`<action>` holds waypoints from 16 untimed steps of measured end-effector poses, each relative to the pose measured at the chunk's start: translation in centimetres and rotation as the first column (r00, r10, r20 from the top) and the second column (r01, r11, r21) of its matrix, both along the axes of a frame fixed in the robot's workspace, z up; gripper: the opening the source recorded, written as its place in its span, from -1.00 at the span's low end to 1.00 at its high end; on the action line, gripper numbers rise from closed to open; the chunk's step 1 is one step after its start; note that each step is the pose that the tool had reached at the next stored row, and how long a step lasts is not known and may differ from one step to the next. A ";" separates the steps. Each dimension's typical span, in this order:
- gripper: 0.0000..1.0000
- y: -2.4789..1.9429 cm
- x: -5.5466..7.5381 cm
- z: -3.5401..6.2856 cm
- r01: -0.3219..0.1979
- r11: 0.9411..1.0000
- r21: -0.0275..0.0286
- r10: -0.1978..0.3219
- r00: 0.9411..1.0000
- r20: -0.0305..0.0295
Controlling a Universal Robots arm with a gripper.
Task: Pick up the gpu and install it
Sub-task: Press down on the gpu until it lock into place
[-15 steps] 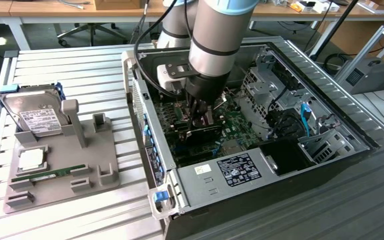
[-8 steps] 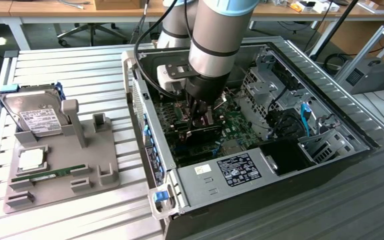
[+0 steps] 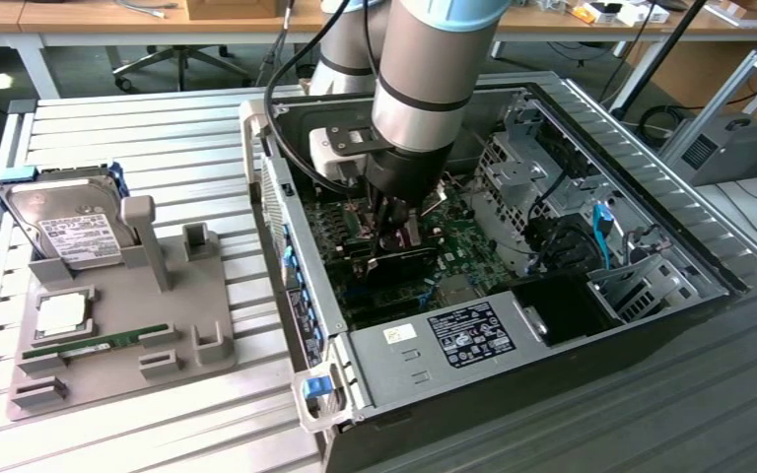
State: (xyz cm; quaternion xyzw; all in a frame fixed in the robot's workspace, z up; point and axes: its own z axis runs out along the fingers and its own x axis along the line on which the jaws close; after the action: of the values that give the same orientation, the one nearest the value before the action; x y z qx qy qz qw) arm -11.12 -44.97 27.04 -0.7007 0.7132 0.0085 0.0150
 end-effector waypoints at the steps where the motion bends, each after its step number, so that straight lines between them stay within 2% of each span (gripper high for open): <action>1: -0.79 0.00 0.0 0.00 0.000 1.000 0.000 0.000 1.000 0.000; 16: -0.79 0.01 0.0 0.06 0.000 1.000 0.001 0.000 1.000 0.001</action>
State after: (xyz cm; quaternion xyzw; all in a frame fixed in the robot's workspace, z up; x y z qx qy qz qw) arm -11.12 -44.96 27.10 -0.7007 0.7132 0.0087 0.0156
